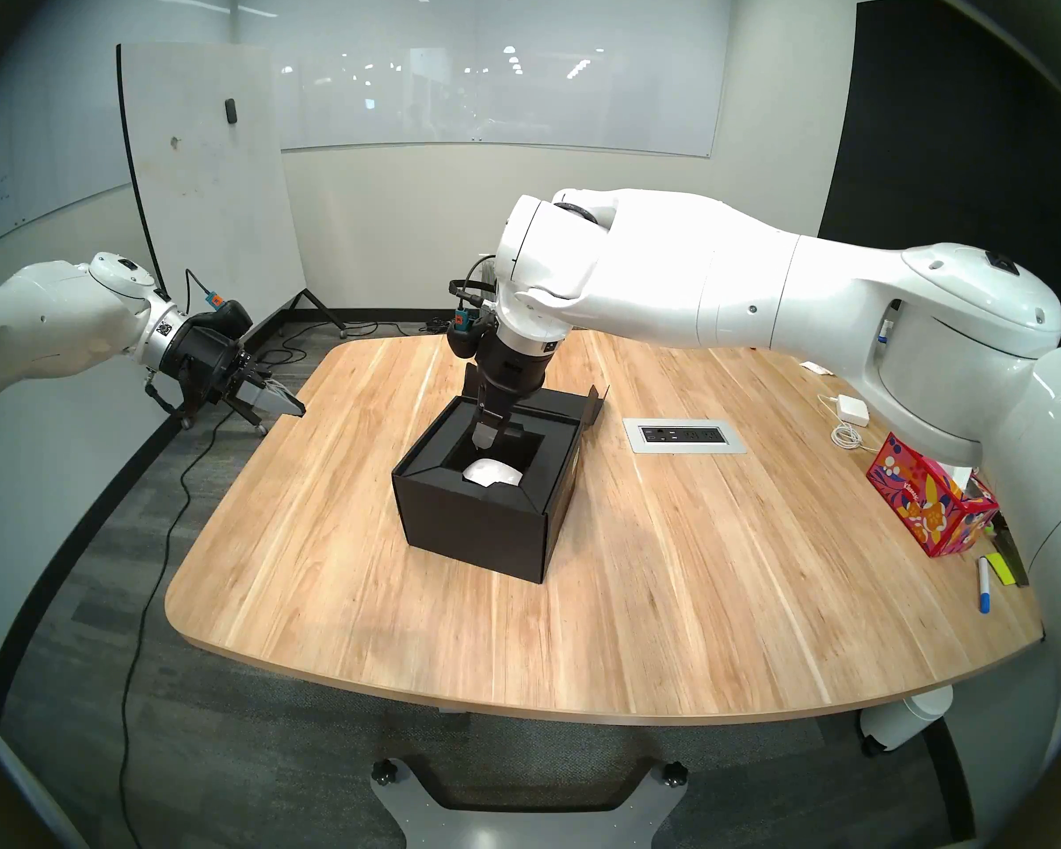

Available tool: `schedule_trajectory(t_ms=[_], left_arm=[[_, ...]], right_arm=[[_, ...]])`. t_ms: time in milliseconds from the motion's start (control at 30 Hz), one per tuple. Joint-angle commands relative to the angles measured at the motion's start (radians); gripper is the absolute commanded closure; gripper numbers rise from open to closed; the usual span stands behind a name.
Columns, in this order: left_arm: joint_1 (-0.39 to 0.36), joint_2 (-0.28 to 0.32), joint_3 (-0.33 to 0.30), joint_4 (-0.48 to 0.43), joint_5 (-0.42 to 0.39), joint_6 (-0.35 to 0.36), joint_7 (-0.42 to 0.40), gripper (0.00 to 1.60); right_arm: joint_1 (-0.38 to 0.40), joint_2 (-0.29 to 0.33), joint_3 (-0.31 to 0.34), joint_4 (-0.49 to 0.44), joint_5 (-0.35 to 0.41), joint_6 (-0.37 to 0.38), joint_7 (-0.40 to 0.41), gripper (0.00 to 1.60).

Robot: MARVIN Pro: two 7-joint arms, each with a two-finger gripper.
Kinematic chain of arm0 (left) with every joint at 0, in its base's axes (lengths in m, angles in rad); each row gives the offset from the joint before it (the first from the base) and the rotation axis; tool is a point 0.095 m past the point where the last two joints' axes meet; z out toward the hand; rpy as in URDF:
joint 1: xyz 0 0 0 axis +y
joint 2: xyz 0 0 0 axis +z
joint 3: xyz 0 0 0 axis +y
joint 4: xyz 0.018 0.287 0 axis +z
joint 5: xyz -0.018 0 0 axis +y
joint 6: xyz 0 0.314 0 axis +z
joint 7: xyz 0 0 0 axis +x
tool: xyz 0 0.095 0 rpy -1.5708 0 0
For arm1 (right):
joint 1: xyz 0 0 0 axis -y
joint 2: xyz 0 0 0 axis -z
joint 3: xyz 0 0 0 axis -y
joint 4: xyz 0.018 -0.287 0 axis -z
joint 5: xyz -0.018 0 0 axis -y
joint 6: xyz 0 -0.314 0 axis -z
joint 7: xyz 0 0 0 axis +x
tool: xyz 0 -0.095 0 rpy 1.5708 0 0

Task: Open the box and place the mouse inside

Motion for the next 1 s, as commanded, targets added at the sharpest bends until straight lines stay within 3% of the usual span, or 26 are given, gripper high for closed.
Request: schedule_trajectory(t_ms=[0,433,967], left_arm=[[-0.020,0.000,-0.005,0.000,-0.006,0.000,0.000,1.60],[-0.020,-0.001,-0.005,0.000,-0.006,0.000,0.000,1.60],[-0.019,-0.001,-0.006,0.001,-0.005,0.000,0.000,1.60]], right_arm=[[0.029,0.054,0.007,-0.060,0.025,-0.001,-0.034,0.00],[0.029,0.146,-0.026,-0.183,0.091,-0.001,-0.096,0.00],[0.076,0.214,-0.039,-0.327,0.171,-0.001,-0.203,0.00]])
